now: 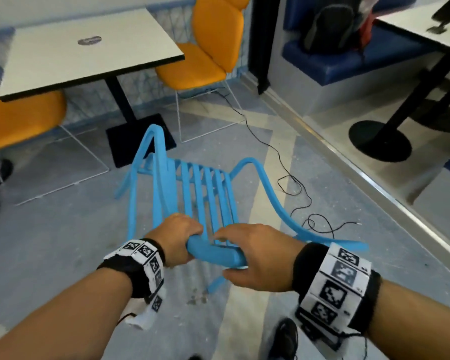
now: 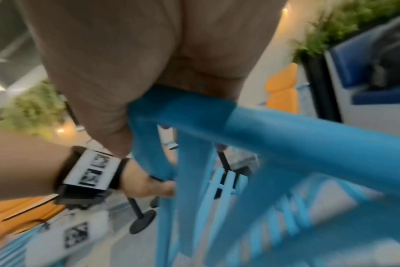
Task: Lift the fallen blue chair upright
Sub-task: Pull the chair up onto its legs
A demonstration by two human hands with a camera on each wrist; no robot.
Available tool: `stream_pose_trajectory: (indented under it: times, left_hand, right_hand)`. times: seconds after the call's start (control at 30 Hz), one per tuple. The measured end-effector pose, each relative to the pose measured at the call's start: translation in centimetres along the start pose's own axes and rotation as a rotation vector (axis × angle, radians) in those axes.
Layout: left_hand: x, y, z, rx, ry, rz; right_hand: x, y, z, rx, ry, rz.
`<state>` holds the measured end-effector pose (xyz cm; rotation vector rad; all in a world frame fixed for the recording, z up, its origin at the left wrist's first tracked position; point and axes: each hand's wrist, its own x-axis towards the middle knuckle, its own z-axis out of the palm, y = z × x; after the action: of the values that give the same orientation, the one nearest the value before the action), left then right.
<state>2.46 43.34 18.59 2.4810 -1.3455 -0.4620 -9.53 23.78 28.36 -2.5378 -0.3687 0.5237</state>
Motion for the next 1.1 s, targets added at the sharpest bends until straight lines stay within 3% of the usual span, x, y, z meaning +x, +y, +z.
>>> stream_pose_trajectory:
  times: [0.13,0.23,0.33,0.4,0.5,0.6,0.73,0.97,1.1]
  left_hand:
    - [-6.6,-4.7,-1.3,-0.006,0.036,-0.055]
    - [-13.0,-5.1,-2.8,-0.057,0.030,-0.134]
    - [-18.7,-2.5,-5.0,-0.195,0.155,-0.270]
    - [-21.2,-1.0,-6.2,-0.055,0.174,-0.298]
    - [-21.2,0.4,-5.8,0.330,-0.016,-0.323]
    - [-19.1,0.6,-3.3,0.445,-0.139,-0.417]
    - [-21.0,-3.0,-1.5,0.400,-0.149,-0.561]
    - [-25.4,-5.4,2.1,0.281,-0.168,-0.621]
    - [-26.3,-5.9,2.7,0.236,-0.098,-0.624]
  right_hand:
    - [-0.3,3.7,2.9,-0.047,-0.047,0.284]
    - [1.5,2.9,5.9,-0.179,-0.004,0.358]
    - [4.3,0.3,8.6,-0.232,0.103,0.313]
    - [5.6,-2.2,9.8,-0.246,0.093,0.271]
    - [7.8,-6.0,11.1,-0.270,0.075,0.206]
    - [10.1,-9.7,12.9,-0.278,0.050,0.115]
    - [13.1,-13.7,15.3,-0.301,-0.017,0.001]
    - [14.5,-16.8,18.1,-0.421,-0.146,-0.069]
    - [14.8,-17.1,18.4,-0.426,-0.165,-0.070]
